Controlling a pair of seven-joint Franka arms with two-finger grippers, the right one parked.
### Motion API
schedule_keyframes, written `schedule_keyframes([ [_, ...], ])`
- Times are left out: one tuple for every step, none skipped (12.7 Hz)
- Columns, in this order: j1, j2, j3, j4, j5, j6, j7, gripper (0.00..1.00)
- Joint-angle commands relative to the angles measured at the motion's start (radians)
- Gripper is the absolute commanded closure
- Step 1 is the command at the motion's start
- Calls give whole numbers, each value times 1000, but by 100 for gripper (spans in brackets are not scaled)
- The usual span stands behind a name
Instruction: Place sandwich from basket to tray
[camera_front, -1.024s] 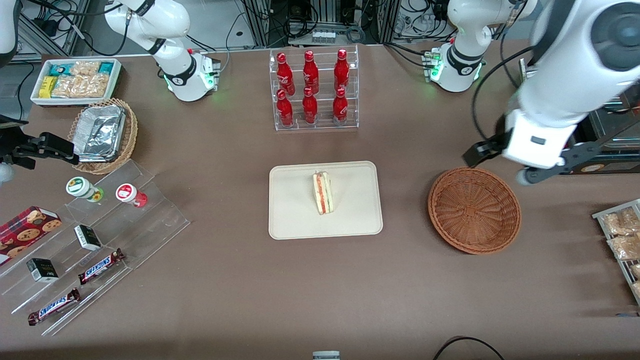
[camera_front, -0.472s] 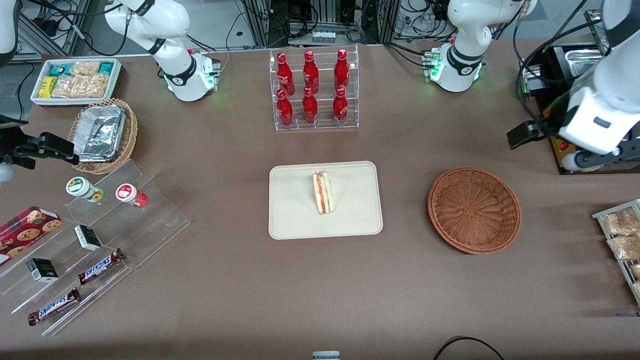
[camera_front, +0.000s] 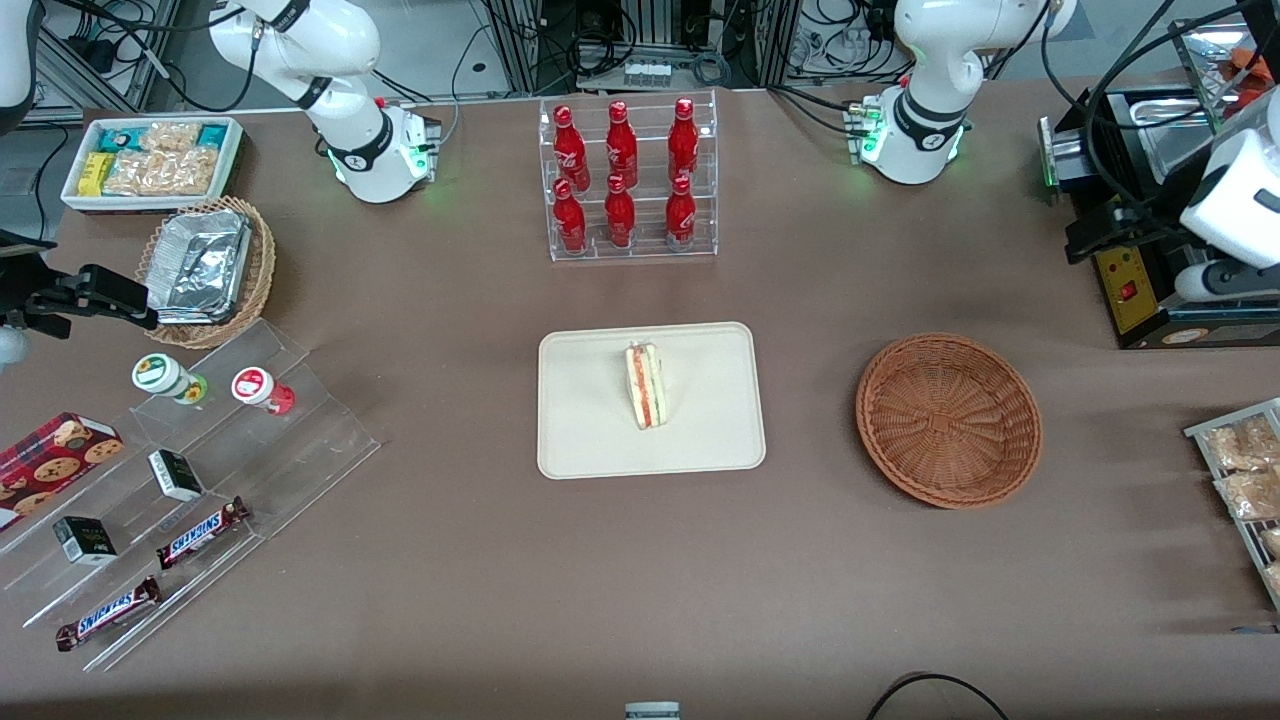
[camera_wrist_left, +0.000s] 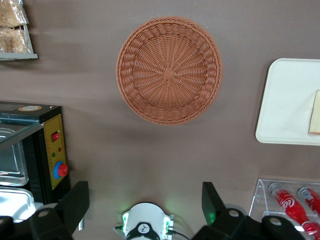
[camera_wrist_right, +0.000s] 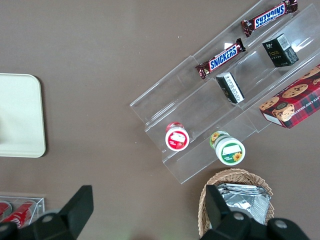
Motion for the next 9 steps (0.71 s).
schedule_keyframes([
  [-22,-84,56,-95,-17,12,89,1],
  [-22,-87,59,-97,-18,18,92,1],
  [-20,-81,59,-90,-35,26,91,1],
  [-19,-78,59,-87,-49,55,91,1],
  [-17,-64,57,-86,-49,73,86,1],
  [-17,-46,54,-71,-47,74,86,1],
  [-17,-25,53,-51,-47,74,77,1],
  [-17,-17,51,-28,-49,71,85,1],
  [-17,-18,51,-26,-49,72,91,1],
])
